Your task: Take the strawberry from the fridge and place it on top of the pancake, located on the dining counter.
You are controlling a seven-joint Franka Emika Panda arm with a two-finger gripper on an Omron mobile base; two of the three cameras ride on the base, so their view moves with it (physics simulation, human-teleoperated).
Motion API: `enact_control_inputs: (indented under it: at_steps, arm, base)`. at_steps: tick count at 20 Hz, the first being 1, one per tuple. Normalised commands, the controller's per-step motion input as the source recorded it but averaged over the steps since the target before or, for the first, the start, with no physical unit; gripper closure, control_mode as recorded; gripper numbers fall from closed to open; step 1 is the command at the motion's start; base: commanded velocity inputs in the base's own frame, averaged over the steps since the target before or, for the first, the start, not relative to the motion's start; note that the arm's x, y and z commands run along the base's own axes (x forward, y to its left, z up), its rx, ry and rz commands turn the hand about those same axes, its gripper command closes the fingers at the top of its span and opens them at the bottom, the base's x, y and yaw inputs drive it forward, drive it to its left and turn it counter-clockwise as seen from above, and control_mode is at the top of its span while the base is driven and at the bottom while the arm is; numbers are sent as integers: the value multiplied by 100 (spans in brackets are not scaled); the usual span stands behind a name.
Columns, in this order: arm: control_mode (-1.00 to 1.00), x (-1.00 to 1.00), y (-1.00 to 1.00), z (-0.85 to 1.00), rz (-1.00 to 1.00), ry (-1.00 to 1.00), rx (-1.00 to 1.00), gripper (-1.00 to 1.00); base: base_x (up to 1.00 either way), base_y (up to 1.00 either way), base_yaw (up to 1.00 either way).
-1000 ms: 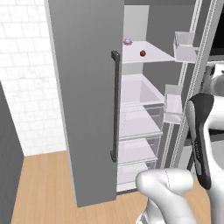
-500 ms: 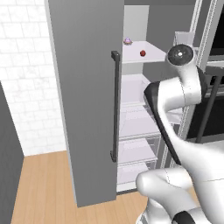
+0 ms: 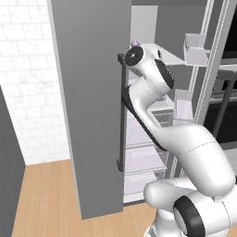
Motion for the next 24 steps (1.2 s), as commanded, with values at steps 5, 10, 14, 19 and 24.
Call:
enact_control_inputs:
  at_steps: [5, 10, 14, 19, 24]
  arm:
    - [-100, 46, -11, 0, -20, 0, -16, -100]
    - [-100, 2, -44, 0, -13, -9, -14, -100]
    - [-100, -14, -55, 0, -6, -19, -12, -100]
    - [-100, -13, -62, 7, -5, -14, -6, -100]
    - [-100, 0, -74, 23, -7, 0, 0, -100]
  base:
    - [0, 0, 0]
    - [0, 0, 0]
    - [0, 0, 0]
    - [0, 0, 0]
    - [0, 0, 0]
